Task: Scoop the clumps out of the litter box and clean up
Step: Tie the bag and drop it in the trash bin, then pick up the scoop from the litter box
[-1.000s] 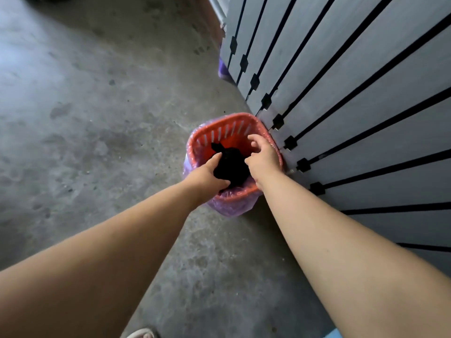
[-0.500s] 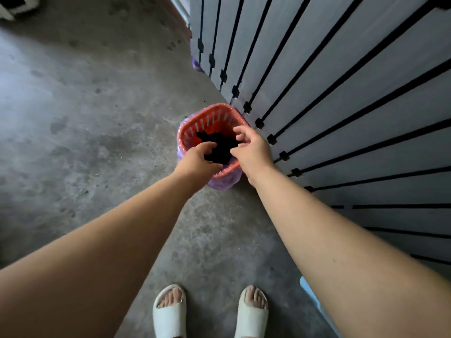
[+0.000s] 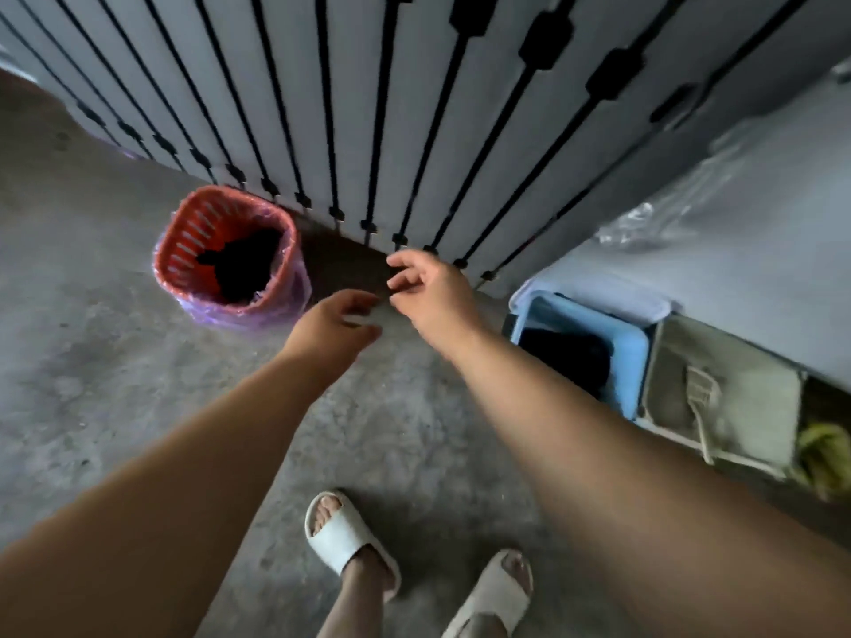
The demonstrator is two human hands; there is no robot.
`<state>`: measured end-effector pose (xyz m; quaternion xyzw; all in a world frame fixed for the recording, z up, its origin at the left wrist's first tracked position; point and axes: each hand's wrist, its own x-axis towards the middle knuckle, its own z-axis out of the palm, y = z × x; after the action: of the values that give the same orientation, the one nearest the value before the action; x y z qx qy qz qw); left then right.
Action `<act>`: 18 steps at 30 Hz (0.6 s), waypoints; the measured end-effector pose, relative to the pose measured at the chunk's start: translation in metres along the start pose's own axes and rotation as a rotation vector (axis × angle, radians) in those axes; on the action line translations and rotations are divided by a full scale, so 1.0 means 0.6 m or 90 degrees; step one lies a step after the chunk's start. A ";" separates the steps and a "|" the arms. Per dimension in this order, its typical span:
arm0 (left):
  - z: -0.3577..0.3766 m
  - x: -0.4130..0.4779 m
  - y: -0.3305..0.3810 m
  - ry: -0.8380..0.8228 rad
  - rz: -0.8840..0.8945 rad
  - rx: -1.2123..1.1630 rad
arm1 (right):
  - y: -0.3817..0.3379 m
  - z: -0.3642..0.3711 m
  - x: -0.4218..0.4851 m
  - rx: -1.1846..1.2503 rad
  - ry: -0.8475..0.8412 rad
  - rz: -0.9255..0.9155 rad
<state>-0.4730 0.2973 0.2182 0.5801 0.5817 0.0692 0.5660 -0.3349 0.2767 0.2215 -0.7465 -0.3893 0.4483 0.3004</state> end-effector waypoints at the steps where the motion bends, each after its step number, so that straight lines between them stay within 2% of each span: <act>1: 0.026 -0.008 0.014 -0.026 0.008 0.012 | 0.019 -0.029 -0.023 0.007 0.021 0.020; 4: 0.107 -0.034 0.056 -0.086 0.035 0.070 | 0.081 -0.112 -0.091 0.028 0.091 0.055; 7: 0.167 -0.058 0.083 -0.108 0.061 0.115 | 0.128 -0.169 -0.142 0.030 0.115 0.074; 10: 0.251 -0.090 0.113 -0.139 0.085 0.150 | 0.186 -0.231 -0.206 0.096 0.153 0.104; 18: 0.525 -0.222 0.162 -0.205 0.146 0.196 | 0.362 -0.407 -0.393 0.176 0.248 0.137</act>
<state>-0.2243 0.0463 0.2566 0.7252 0.4180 -0.0503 0.5448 -0.1160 -0.0602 0.2527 -0.8077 -0.1773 0.3747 0.4193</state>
